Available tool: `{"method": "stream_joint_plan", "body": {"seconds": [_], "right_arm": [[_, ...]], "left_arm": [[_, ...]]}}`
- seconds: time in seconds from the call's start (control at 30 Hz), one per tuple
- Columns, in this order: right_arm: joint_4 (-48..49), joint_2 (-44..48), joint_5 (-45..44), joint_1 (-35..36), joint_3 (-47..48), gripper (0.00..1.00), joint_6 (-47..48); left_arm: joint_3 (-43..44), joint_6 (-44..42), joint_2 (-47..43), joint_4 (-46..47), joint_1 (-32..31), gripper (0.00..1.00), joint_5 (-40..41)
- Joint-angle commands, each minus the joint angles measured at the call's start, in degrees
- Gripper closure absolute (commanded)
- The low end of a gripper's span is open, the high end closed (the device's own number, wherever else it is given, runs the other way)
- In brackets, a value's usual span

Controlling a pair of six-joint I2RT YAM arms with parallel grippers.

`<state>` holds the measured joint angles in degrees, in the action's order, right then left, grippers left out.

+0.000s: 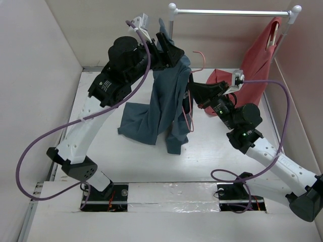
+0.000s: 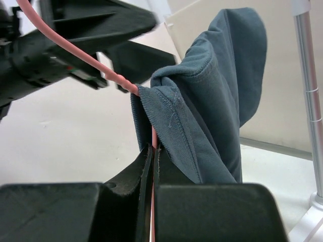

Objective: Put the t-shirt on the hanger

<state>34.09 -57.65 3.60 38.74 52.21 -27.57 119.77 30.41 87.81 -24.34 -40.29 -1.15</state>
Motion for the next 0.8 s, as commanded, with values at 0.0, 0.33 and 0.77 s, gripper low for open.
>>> {"method": "stream_joint_plan", "body": {"seconds": [0.0, 0.33, 0.77], "right_arm": [[3.53, 0.87, -0.35, 0.63, 1.32, 1.0, 1.56], [2.83, -1.15, -0.78, 1.16, 3.08, 1.0, 2.35], [0.89, -4.23, -2.1, 1.16, 6.59, 1.0, 4.72]], "left_arm": [[-0.06, 4.04, 0.87, 5.35, 1.09, 0.33, -2.27], [-2.16, 7.03, 4.3, 7.02, 1.09, 0.35, -7.81], [-6.56, 8.7, 3.25, 6.75, -0.14, 0.56, -5.62]]}}
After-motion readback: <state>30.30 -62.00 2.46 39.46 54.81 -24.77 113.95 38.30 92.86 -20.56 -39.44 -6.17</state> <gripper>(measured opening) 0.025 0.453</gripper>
